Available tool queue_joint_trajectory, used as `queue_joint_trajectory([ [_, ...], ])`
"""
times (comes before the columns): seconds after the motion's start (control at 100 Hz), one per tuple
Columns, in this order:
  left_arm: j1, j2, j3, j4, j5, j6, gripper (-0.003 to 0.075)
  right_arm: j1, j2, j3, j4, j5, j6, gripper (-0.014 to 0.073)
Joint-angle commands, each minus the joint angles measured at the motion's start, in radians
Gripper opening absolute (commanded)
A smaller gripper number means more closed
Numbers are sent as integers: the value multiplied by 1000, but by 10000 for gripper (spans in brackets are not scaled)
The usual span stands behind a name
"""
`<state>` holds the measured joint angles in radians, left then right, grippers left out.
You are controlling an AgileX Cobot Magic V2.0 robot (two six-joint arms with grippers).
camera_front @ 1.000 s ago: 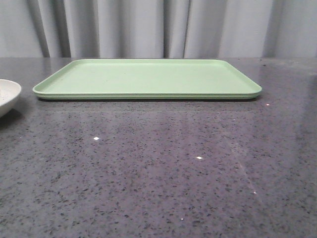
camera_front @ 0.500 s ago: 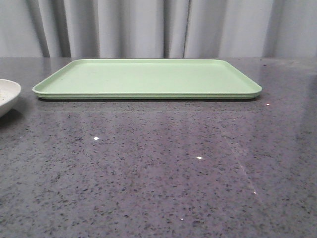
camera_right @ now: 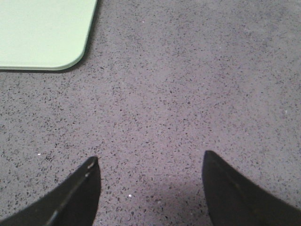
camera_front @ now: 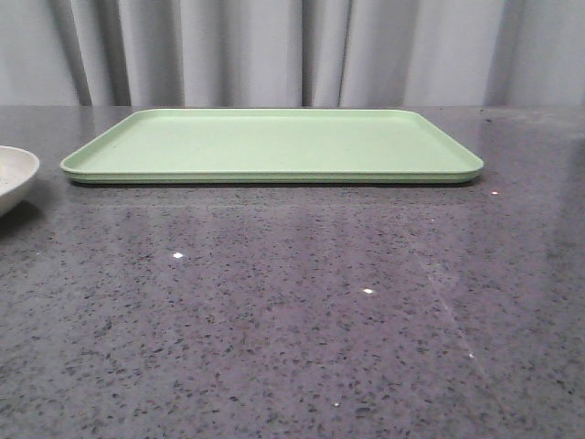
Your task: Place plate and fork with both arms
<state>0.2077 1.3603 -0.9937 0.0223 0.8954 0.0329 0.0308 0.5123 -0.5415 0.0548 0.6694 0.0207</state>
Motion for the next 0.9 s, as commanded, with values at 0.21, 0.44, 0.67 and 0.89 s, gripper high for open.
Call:
queue_joint_trajectory([
  [0.21, 3, 39, -34, 4, -38, 1, 489, -5, 12, -36, -1, -71, -2, 475],
  [0.44, 3, 40, -34, 4, -38, 5, 372, -5, 12, -36, -1, -71, -2, 475],
  [0.67, 3, 40, -34, 3, -16, 5, 128, -5, 12, -36, -1, -71, -2, 475],
  [0.89, 3, 40, -34, -16, -1, 41, -20, -5, 12, -36, -1, -71, -2, 475],
])
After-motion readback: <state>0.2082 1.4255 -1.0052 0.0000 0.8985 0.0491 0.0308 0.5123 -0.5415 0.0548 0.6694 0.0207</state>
